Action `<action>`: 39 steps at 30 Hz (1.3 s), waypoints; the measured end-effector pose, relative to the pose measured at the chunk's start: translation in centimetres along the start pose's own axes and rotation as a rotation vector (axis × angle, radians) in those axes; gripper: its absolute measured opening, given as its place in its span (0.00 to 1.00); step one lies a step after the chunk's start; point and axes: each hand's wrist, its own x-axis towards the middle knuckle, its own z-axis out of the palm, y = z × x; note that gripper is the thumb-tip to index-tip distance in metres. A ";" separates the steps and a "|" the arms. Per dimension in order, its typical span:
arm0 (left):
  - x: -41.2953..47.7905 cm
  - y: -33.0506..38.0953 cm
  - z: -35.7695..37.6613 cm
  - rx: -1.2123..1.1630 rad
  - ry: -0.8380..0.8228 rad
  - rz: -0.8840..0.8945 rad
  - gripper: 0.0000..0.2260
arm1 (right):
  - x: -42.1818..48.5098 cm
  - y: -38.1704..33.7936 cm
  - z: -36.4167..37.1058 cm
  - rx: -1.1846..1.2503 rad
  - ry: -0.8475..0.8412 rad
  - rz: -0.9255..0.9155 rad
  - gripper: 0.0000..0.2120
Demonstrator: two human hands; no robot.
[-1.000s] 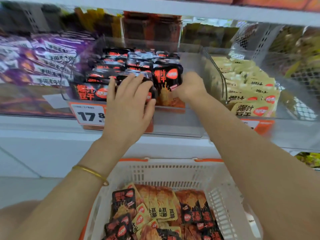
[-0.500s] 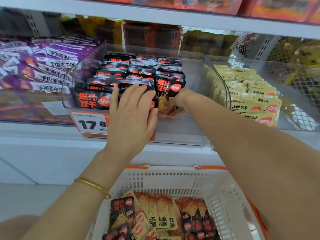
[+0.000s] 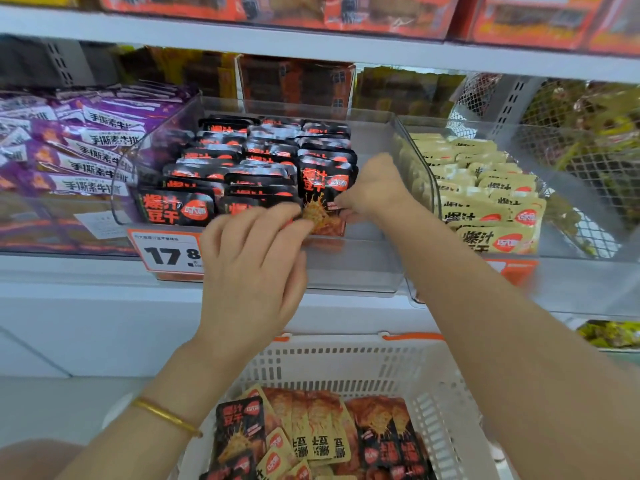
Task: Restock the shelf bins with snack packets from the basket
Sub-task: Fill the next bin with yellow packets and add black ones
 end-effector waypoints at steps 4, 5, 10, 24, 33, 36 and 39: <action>-2.8 1.8 0.0 -0.068 -0.184 0.067 0.10 | -6.5 1.0 -2.0 0.065 0.133 -0.277 0.17; -3.7 2.0 0.4 -0.080 -0.285 0.065 0.10 | -8.6 1.7 -2.2 0.123 0.093 -0.306 0.17; -9.0 2.4 3.1 -0.025 -0.764 0.093 0.15 | -11.3 12.2 2.2 -0.028 -0.334 0.049 0.10; -11.5 2.5 5.8 -0.036 -1.004 0.049 0.13 | -15.9 30.2 15.6 -0.780 -1.021 0.012 0.10; -11.3 2.8 6.5 -0.215 -1.405 -0.119 0.14 | -10.4 24.5 8.0 -0.346 -0.845 -0.046 0.04; -9.4 3.5 6.0 -0.427 -1.438 -0.282 0.09 | -9.6 20.6 4.7 -0.237 -0.717 -0.136 0.03; -6.4 3.4 4.7 -0.583 -1.276 -0.361 0.05 | -10.1 17.6 1.6 0.106 -0.518 -0.053 0.05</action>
